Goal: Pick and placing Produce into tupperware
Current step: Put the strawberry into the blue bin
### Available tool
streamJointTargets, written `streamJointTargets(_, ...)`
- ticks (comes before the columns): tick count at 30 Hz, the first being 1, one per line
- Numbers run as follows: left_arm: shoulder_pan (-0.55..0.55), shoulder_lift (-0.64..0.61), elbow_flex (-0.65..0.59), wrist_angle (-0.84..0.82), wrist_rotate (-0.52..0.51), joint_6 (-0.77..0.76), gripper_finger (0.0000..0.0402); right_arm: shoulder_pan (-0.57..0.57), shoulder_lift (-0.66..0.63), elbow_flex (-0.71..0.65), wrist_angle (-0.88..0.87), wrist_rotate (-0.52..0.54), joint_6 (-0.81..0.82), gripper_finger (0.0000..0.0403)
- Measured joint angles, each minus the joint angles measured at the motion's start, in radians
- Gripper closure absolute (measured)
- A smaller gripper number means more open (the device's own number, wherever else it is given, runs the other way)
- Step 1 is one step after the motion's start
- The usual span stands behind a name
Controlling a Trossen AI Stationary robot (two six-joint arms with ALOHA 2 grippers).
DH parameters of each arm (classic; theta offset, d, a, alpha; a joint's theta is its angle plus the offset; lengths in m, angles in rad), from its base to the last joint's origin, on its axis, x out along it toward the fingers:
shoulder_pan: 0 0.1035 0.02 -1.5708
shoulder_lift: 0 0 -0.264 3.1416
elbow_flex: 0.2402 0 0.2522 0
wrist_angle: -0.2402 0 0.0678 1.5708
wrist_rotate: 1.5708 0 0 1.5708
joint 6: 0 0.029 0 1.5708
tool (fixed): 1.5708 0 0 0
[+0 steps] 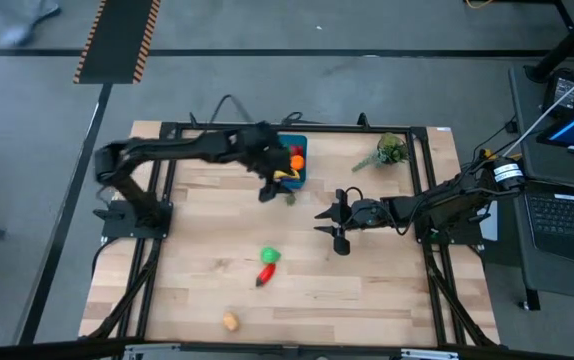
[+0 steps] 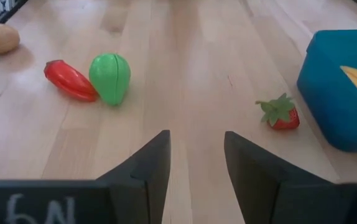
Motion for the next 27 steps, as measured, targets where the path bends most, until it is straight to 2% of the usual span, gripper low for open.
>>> streamJointTargets(6, -0.1, -0.275, -0.304, 0.213, -0.148, -0.127, 0.0121, 0.001, 0.0, 0.0, -0.003, -0.007, 0.05, 0.025)
streamJointTargets(15, -0.378, -0.609, -0.659, 0.506, -0.426, -0.195, 0.0121, 0.001, 0.0, 0.0, 0.048, -0.035, 0.05, 0.025)
streamJointTargets(22, -0.559, -0.718, -0.842, 0.614, -0.665, -0.245, 0.0121, 0.006, 0.0, 0.0, 0.072, -0.073, 0.051, 0.025)
streamJointTargets(27, -0.648, -0.722, -0.96, 0.738, -0.75, -0.294, 0.0121, 0.015, 0.0, 0.0, 0.072, -0.106, 0.097, 0.025)
